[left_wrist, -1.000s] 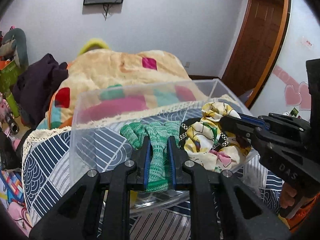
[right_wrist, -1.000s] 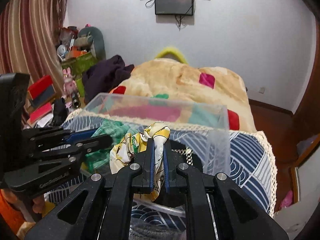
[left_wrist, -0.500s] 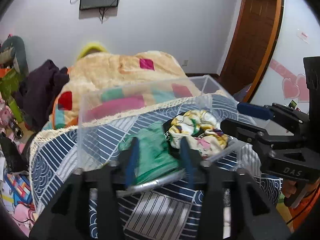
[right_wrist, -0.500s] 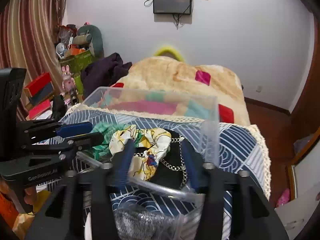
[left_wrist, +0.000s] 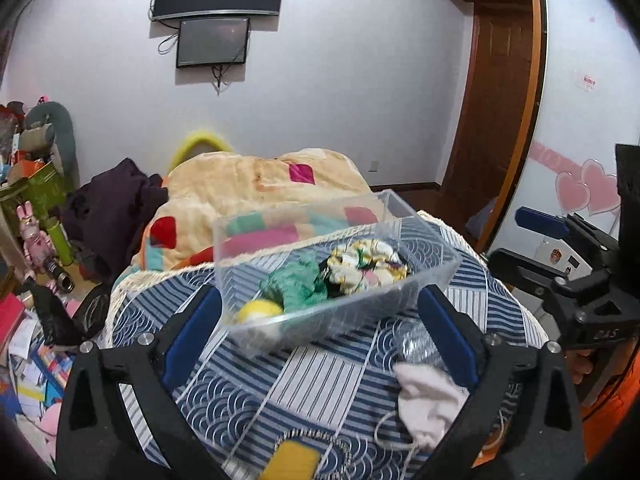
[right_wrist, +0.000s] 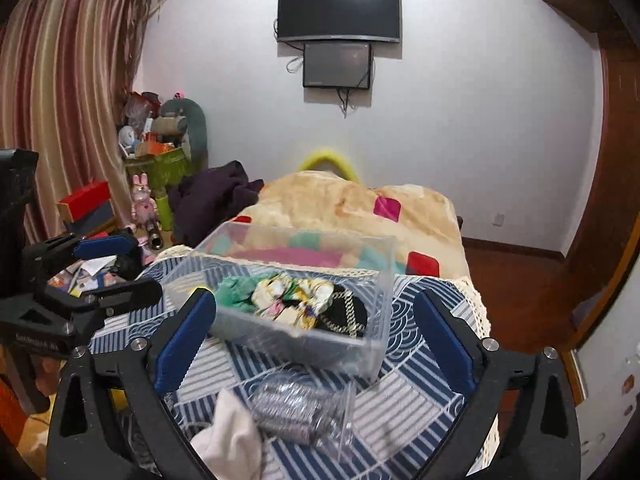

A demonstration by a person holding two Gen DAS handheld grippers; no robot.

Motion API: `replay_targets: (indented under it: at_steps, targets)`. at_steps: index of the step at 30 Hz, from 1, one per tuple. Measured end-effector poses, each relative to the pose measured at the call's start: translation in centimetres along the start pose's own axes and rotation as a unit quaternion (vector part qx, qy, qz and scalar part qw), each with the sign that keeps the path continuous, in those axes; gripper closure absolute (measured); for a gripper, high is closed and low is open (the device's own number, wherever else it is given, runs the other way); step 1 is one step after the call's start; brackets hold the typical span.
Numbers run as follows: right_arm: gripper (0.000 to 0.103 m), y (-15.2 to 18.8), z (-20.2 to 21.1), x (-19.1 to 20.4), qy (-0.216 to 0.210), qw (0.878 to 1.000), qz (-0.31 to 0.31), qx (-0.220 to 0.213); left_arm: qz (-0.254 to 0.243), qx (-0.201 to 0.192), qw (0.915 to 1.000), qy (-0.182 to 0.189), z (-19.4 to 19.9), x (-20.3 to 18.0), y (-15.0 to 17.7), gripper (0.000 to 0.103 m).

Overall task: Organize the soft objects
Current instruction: 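Grasp the yellow sponge with left gripper while right gripper grasps the white cloth bag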

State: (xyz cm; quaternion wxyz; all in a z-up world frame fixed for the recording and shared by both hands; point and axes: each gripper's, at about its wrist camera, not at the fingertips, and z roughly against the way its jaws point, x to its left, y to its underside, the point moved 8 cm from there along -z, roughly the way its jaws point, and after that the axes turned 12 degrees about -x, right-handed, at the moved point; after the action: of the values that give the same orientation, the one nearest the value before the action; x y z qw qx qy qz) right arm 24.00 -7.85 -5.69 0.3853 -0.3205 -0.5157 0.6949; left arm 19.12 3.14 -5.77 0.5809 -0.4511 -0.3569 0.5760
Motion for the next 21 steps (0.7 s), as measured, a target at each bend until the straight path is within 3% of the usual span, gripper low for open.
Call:
replay_targets:
  at_steps: [6,18,19,21]
  targets:
    - [0.002,2.4,0.8,1.2,-0.004,1.0,0.007,0.012,0.014,0.02,0.9997,-0.01,2.0,0.8,3.1,0.003]
    - [0.003,9.6,0.1,3.6,-0.035,0.995,-0.03,0.092,0.021,0.069,0.9963,-0.048,3.3,2.8,11.3,0.004]
    - [0.004,10.0,0.4,3.7,-0.035,0.994,-0.03,0.094,0.02,0.068,0.9962,-0.05,3.4,2.9,11.7,0.006]
    - [0.011,10.6,0.4,4.1,-0.044,0.993,-0.033,0.102,0.018,0.07,0.9962,-0.048,3.4,2.8,12.2,0.02]
